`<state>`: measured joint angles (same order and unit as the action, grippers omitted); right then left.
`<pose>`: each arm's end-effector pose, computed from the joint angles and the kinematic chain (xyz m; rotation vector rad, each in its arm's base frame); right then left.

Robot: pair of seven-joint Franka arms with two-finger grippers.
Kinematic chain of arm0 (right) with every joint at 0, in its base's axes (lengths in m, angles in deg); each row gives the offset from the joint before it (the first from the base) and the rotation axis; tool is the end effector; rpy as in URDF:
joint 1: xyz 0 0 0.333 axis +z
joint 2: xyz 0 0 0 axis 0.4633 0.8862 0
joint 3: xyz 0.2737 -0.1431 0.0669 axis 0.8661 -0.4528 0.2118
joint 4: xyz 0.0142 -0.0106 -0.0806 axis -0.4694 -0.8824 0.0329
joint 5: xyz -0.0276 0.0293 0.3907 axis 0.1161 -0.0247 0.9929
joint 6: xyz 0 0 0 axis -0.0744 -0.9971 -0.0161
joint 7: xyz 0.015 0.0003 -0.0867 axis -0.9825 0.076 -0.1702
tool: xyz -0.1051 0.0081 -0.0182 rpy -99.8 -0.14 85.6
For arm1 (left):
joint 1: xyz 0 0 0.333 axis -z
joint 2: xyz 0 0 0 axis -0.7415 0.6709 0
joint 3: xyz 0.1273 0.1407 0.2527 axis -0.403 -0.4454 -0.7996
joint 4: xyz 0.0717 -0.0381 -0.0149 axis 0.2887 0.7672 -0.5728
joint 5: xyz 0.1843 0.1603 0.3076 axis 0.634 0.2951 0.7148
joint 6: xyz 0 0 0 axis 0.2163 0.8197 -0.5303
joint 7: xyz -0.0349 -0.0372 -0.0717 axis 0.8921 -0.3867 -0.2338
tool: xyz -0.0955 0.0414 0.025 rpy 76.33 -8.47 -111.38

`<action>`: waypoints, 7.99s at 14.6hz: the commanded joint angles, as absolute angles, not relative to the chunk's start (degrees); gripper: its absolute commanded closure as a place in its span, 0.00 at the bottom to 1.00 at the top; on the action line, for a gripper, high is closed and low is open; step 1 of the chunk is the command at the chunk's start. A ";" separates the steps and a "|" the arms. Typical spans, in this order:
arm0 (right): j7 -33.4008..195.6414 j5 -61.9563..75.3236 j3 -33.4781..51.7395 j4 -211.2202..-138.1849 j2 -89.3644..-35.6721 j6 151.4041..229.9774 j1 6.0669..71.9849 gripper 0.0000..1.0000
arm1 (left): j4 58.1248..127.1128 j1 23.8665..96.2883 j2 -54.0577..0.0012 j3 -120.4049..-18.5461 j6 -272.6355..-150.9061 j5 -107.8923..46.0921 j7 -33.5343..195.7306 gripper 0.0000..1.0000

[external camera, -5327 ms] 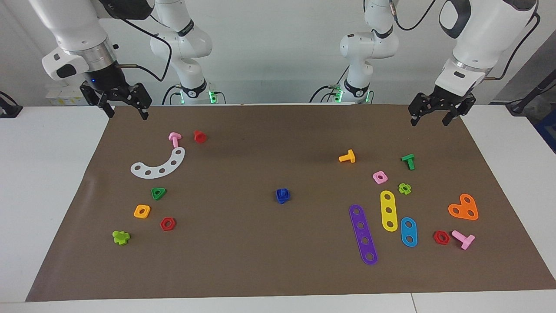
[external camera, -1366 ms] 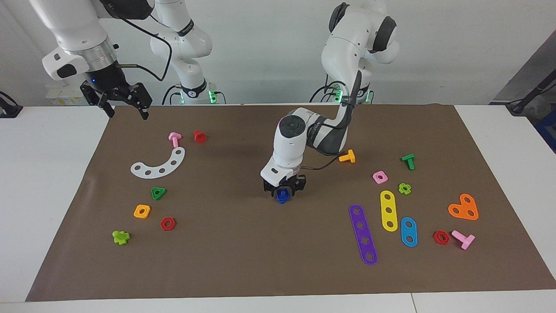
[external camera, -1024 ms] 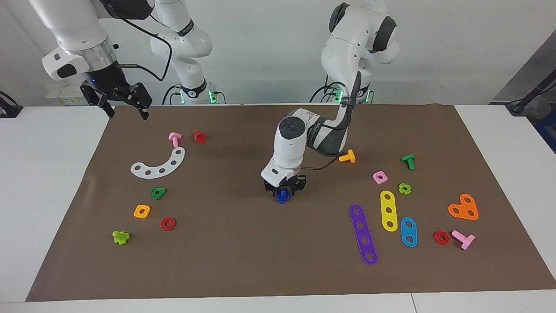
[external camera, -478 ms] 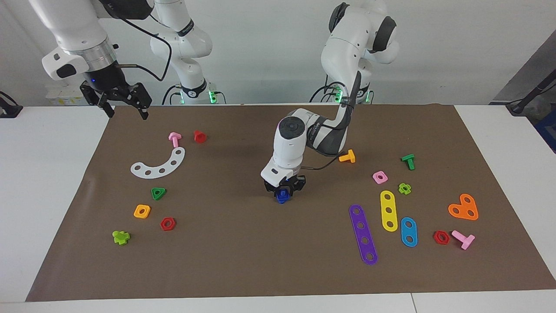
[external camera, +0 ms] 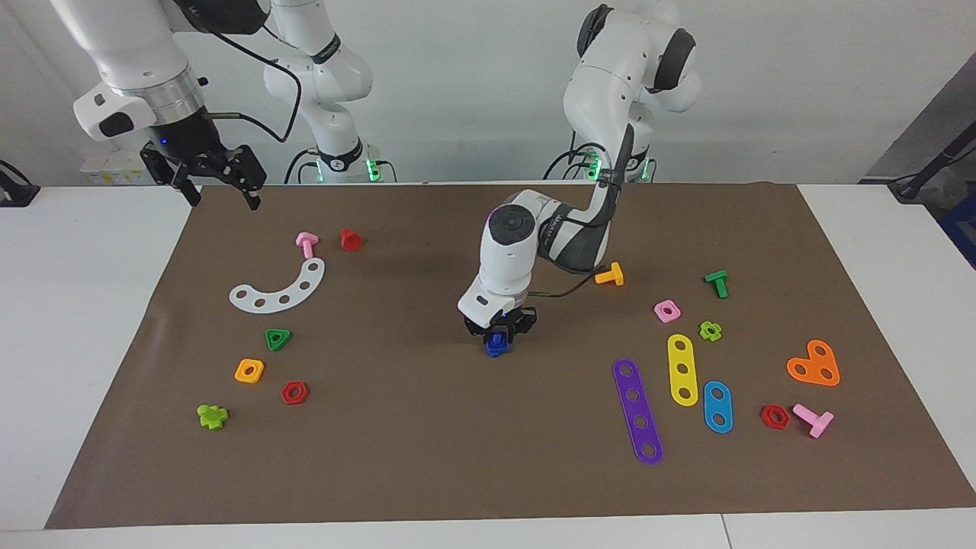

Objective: Unscrew and place screws in storage area

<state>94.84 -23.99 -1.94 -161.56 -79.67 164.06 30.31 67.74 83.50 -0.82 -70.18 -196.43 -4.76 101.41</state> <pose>0.5455 -0.0118 0.6408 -3.1333 0.1859 -0.0592 0.5699 -0.4373 0.3137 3.1058 -0.0601 0.0465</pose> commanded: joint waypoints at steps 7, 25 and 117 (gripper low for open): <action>94.04 -22.85 -1.67 -163.32 -81.38 163.80 29.53 0.00 | 60.87 83.64 0.52 -71.10 -189.15 -4.27 102.48 0.60; 107.74 -23.03 -1.41 -162.98 -73.40 173.97 42.96 0.00 | 70.76 64.66 -9.39 -71.27 -183.16 -6.29 73.94 0.59; 97.73 -24.96 -1.50 -159.19 -80.14 160.11 29.53 0.00 | 80.63 51.82 -39.29 -71.36 -168.31 -6.11 67.59 0.00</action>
